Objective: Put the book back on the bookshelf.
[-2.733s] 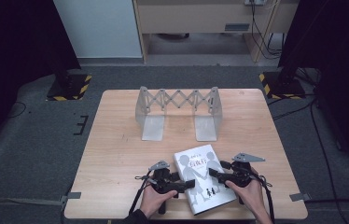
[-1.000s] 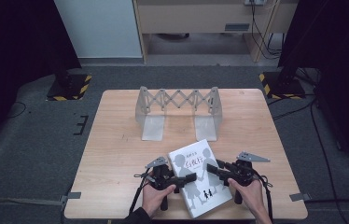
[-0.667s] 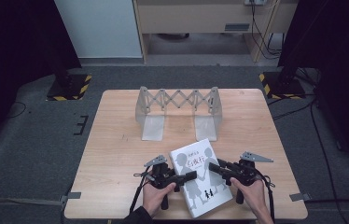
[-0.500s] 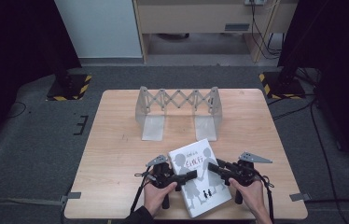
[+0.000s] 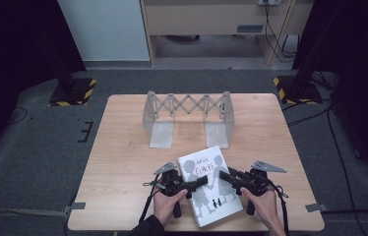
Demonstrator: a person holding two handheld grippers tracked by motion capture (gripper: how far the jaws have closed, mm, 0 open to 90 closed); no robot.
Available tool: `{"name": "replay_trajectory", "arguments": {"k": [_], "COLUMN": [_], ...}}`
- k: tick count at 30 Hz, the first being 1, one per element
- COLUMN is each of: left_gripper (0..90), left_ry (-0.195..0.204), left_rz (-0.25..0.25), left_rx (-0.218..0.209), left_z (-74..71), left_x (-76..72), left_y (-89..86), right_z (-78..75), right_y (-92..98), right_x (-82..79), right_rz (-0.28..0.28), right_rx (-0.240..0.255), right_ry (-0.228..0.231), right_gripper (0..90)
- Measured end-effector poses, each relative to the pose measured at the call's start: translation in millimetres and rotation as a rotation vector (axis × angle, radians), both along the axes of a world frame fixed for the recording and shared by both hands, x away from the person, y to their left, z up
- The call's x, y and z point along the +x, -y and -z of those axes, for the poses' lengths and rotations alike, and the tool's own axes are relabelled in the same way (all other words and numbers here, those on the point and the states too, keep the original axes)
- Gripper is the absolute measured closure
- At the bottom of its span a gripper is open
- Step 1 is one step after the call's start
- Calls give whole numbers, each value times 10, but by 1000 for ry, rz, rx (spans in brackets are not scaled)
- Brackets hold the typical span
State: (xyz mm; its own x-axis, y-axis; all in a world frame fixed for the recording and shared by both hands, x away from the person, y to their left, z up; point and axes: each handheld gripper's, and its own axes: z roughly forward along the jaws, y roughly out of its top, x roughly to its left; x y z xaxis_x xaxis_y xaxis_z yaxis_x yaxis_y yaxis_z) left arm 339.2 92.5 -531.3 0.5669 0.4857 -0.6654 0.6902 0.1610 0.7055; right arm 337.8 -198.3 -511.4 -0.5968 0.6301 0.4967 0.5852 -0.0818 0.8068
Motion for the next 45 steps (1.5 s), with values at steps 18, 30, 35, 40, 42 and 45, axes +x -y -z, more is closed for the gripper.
{"name": "replay_trajectory", "arguments": {"k": [18, 30, 35, 40, 42, 45], "left_gripper": [471, 520, 528, 531, 530, 529], "left_ry": [-33, -22, -20, 13, 31, 48], "left_rz": [4, 1, -3, -1, 0, -6], "left_rx": [-73, -87, -86, -60, -38, -16], "left_z": [-193, -390, -460, -580, -651, -724], "left_x": [26, 12, 8, -5, -14, -21], "left_y": [-99, -200, -246, -298, -323, -367], "right_z": [-26, 69, 137, 180, 185, 195], "right_y": [55, 372, 397, 465, 483, 499], "right_x": [9, 73, 98, 118, 123, 122], "right_rz": [22, 209, 236, 257, 260, 270], "right_rx": [34, -256, -406, -505, -519, -548], "right_ry": [-6, 40, 27, -4, -3, -7], "right_gripper": [456, 243, 200, 184, 176, 168]}}
